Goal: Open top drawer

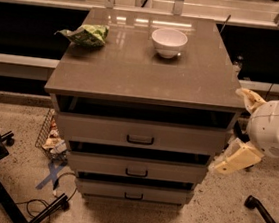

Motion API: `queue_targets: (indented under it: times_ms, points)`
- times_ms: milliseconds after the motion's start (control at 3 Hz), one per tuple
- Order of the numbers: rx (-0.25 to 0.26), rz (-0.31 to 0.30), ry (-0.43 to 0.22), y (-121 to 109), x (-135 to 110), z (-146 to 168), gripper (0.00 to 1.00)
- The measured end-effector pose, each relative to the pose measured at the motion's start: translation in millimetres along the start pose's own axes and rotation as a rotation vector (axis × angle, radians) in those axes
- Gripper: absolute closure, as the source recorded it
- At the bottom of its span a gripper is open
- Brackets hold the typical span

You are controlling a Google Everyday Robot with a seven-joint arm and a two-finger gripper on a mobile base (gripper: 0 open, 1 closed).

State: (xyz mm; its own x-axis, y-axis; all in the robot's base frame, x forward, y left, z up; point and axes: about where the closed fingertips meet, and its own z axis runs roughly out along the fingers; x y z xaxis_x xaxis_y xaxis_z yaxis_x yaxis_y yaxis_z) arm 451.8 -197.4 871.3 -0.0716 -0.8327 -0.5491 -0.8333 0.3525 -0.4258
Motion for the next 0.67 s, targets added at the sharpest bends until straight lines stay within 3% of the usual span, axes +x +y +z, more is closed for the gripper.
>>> queue_targets:
  times_ms: [333, 667]
  points:
    - [-0.004, 0.000, 0.001, 1, 0, 0, 0.00]
    - [-0.024, 0.014, 0.028, 8, 6, 19, 0.00]
